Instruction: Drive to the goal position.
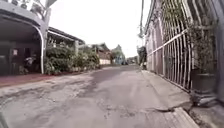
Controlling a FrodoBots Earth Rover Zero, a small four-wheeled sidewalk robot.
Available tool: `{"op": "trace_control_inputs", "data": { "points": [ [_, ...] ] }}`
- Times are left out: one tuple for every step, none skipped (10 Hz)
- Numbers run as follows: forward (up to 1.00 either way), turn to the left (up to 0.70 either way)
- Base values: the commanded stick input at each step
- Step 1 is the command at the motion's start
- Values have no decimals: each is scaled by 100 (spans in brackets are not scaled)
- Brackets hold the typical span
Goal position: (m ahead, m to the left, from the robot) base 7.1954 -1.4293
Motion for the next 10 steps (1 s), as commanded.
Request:
{"op": "trace_control_inputs", "data": {
  "points": [
    [70, -35],
    [70, -34],
    [70, -21],
    [70, -4],
    [70, 0],
    [70, 0],
    [70, 0],
    [70, 0],
    [70, 0],
    [70, 0]
  ]
}}
